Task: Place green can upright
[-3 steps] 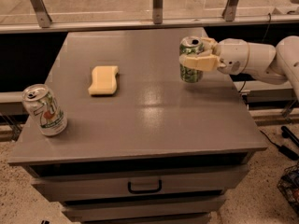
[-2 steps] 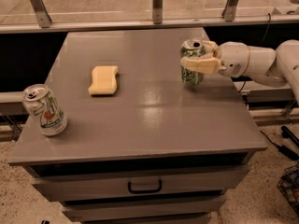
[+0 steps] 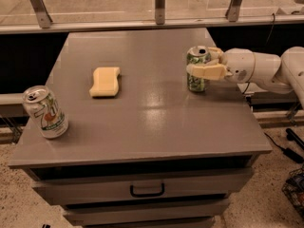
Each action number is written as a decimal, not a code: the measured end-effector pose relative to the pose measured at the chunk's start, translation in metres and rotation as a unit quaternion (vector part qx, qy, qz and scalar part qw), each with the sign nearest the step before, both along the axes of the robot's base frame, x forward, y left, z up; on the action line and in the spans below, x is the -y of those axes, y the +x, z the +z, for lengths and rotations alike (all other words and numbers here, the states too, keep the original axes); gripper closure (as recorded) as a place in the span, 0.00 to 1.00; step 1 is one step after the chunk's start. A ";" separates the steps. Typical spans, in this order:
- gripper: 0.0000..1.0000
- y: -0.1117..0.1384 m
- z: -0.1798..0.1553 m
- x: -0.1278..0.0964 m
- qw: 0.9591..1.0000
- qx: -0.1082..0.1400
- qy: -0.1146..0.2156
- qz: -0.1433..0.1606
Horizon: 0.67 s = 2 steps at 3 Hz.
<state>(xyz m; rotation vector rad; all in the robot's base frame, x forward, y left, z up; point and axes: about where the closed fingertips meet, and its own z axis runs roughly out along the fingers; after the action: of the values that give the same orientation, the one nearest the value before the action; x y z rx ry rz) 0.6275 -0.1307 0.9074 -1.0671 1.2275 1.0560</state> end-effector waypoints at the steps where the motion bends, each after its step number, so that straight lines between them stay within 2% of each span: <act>1: 0.14 0.000 -0.003 0.001 1.000 -0.001 -0.001 0.003; 2: 0.00 0.000 -0.004 0.003 1.000 0.000 -0.005 0.005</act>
Offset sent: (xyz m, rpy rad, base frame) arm -0.0007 -0.0124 -0.0055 -0.0229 -0.0019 0.0024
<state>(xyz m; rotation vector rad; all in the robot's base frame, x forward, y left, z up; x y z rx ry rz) 0.6273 -0.1335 0.9038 -1.0826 1.2302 1.0581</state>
